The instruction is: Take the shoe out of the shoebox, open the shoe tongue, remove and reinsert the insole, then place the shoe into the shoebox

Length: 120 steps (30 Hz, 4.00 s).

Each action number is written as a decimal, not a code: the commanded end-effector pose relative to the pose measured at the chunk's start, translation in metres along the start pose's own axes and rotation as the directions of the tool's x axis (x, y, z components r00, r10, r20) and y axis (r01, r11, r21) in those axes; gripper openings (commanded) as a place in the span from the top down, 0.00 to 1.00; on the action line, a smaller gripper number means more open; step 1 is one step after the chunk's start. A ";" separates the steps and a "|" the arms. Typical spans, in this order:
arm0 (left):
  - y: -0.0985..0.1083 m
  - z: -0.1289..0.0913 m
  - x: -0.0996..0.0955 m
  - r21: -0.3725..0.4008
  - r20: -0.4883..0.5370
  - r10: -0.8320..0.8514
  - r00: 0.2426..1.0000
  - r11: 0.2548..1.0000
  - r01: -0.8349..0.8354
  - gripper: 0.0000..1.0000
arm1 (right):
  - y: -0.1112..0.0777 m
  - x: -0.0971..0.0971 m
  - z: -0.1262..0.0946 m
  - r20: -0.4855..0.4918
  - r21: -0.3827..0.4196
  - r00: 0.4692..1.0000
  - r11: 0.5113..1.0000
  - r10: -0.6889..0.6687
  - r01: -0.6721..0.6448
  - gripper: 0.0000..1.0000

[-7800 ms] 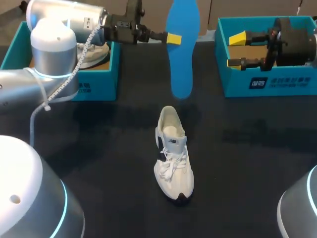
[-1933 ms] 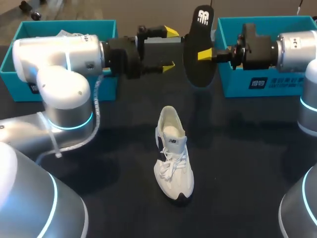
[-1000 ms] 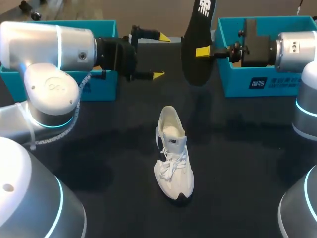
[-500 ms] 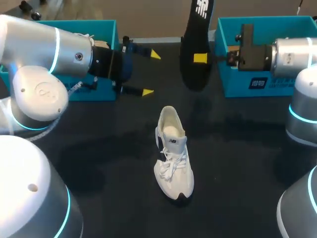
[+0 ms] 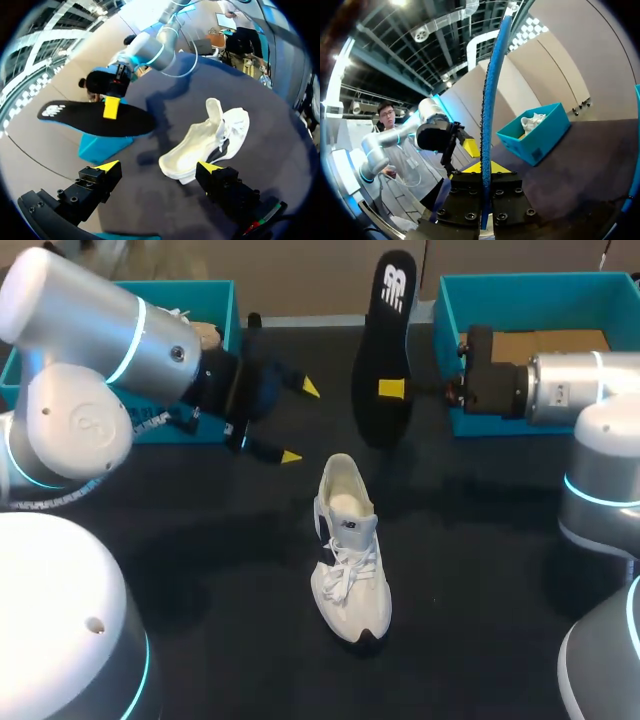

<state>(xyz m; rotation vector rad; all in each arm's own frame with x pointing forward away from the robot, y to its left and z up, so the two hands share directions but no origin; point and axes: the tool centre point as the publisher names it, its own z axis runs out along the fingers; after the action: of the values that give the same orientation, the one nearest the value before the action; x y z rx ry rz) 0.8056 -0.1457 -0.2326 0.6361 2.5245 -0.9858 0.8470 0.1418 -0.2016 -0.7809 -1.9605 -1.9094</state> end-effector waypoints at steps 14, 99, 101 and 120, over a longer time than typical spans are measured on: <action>0.033 0.024 0.045 -0.137 -0.025 -0.161 0.987 0.978 0.156 0.00 | 0.001 -0.001 0.002 0.002 0.004 1.000 1.000 0.000 0.000 1.00; 0.058 0.052 0.086 -0.192 -0.049 -0.295 0.954 0.940 0.281 0.00 | -0.142 -0.010 0.057 -0.174 0.061 0.978 0.990 -0.114 0.126 1.00; 0.058 0.052 0.086 -0.192 -0.049 -0.295 0.954 0.940 0.281 0.00 | -0.146 -0.009 0.057 -0.172 0.060 0.980 0.992 -0.103 0.115 1.00; 0.058 0.052 0.086 -0.192 -0.049 -0.295 0.954 0.940 0.281 0.00 | -0.183 -0.001 0.061 -0.161 0.114 0.987 0.993 0.028 -0.010 1.00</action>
<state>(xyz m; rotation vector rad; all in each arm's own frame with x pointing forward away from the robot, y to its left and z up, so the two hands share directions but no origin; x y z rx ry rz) 0.7732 -0.1198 -0.3407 0.2588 2.7908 -0.8213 0.7609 0.2048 -0.3502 -0.5825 -1.9349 -1.7732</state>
